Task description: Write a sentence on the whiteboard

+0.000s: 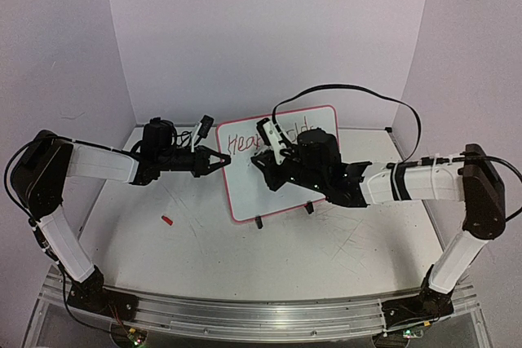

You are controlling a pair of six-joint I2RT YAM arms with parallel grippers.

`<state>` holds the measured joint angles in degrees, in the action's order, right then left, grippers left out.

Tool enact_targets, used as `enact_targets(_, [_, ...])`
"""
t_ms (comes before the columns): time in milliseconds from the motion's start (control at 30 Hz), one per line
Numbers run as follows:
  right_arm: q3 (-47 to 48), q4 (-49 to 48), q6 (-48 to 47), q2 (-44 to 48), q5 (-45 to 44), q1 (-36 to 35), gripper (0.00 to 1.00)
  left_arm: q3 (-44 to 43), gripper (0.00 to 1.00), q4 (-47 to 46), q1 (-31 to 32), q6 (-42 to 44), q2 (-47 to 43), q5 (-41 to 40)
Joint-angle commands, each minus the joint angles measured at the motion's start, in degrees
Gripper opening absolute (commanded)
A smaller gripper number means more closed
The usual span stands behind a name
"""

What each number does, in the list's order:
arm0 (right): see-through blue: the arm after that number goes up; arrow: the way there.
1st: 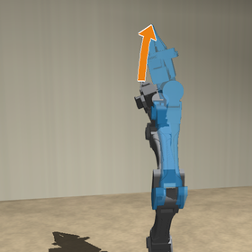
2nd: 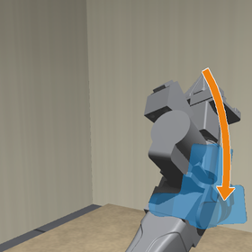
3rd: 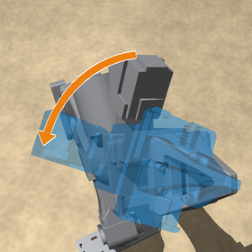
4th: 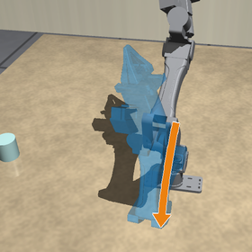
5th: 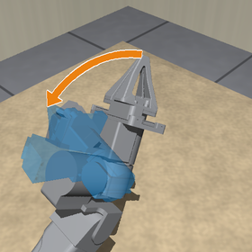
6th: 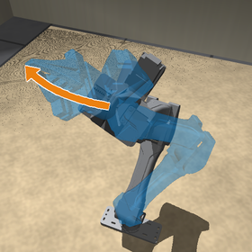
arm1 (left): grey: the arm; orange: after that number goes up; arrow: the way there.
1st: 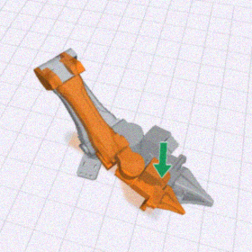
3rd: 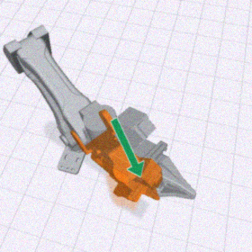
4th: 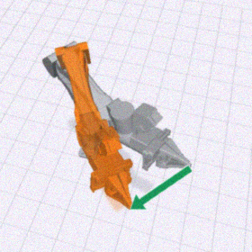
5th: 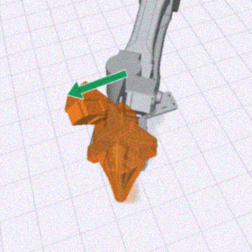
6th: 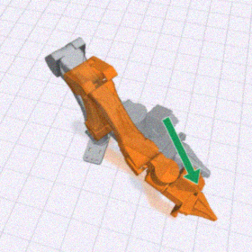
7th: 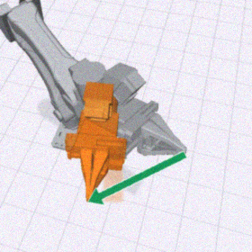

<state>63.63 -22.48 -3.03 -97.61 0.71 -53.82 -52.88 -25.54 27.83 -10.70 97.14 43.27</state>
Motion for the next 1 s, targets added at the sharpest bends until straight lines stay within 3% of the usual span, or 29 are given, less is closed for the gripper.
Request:
enact_targets(0, [3.3,-2.7,-0.2,-1.8,0.0,-0.5,0.00,0.6,0.00,1.5,-0.9,7.0,-0.9,-10.8])
enact_targets(533, [5.2,-5.9,-1.5,-7.1,-0.7,-2.6,0.00,0.2,0.00,1.6,-0.9,7.4,-0.2,-10.3])
enact_targets(967, [8.6,-6.0,-2.6,-9.7,-7.6,-2.7,0.00,0.1,0.00,1.7,-0.9,7.6,0.0,-10.2])
